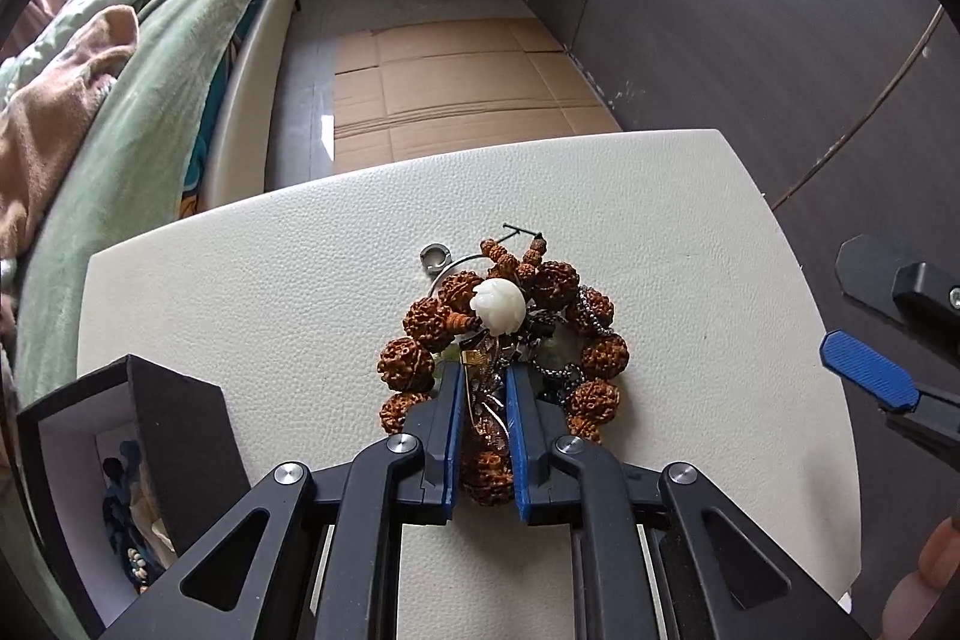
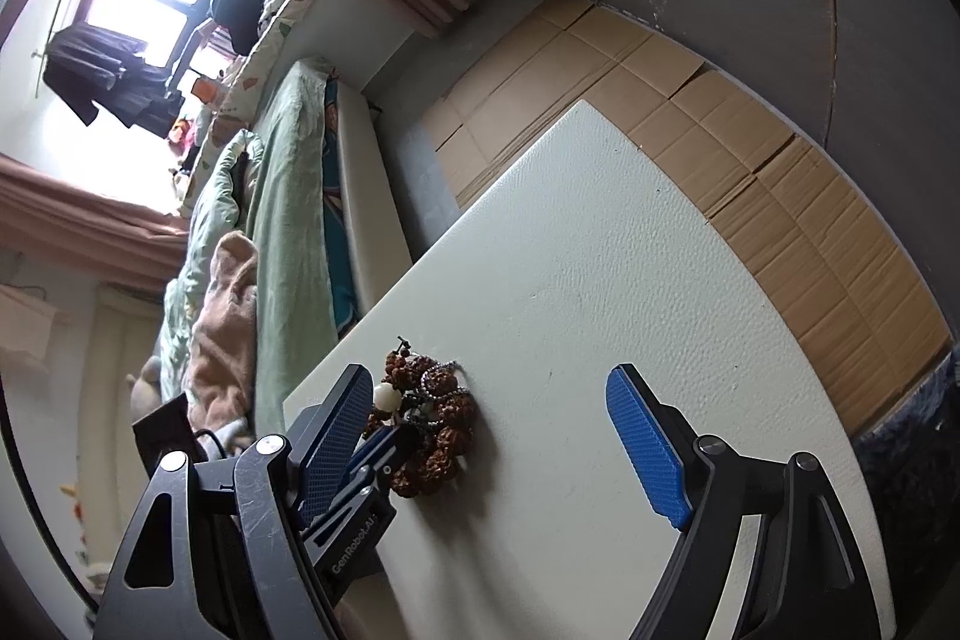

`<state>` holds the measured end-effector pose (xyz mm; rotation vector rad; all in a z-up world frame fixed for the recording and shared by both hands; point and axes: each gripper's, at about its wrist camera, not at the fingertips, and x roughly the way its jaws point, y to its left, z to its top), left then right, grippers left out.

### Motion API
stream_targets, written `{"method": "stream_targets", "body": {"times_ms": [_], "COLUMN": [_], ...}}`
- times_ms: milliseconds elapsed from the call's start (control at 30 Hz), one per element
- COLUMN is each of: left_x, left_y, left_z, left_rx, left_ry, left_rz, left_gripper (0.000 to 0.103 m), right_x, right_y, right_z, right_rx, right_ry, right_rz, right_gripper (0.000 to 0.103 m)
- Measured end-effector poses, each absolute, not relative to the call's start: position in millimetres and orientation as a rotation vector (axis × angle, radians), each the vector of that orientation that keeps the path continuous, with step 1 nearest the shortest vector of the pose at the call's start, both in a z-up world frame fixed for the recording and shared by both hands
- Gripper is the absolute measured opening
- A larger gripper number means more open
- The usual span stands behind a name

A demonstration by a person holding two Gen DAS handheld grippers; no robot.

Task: Organize jewelry
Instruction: 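Reach the left tool into the brown bead pile and close on the gold pendant, then lift the gold pendant toward the box with the left tool while the right tool grasps the brown bead bracelet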

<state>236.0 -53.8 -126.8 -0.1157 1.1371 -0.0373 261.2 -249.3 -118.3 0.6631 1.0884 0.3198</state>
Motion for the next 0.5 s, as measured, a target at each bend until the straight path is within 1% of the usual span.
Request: {"method": "stream_targets", "body": {"times_ms": [100, 133, 200, 300, 500], "left_x": [233.7, 232.6, 231.0, 228.1, 222.8], "left_y": [-49.2, -47.7, -45.9, -42.8, -30.8], "left_z": [-120.3, -116.4, -109.7, -101.3, -86.3], "left_rx": [-0.145, -0.152, -0.167, -0.197, -0.266], "left_ry": [1.122, 1.112, 1.096, 1.077, 1.044], "left_rz": [-0.049, -0.054, -0.064, -0.084, -0.120], "left_gripper": [0.012, 0.012, 0.012, 0.012, 0.012], "right_x": [261.2, 262.0, 263.1, 264.7, 266.0], "right_y": [-248.1, -246.7, -242.6, -232.8, -211.6], "right_z": [-120.7, -121.4, -124.1, -127.4, -135.5], "right_rx": [0.664, 0.664, 0.658, 0.636, 0.578], "right_ry": [1.094, 1.098, 1.110, 1.128, 1.160], "right_rz": [0.336, 0.343, 0.353, 0.368, 0.392], "right_gripper": [0.080, 0.078, 0.075, 0.068, 0.061]}}
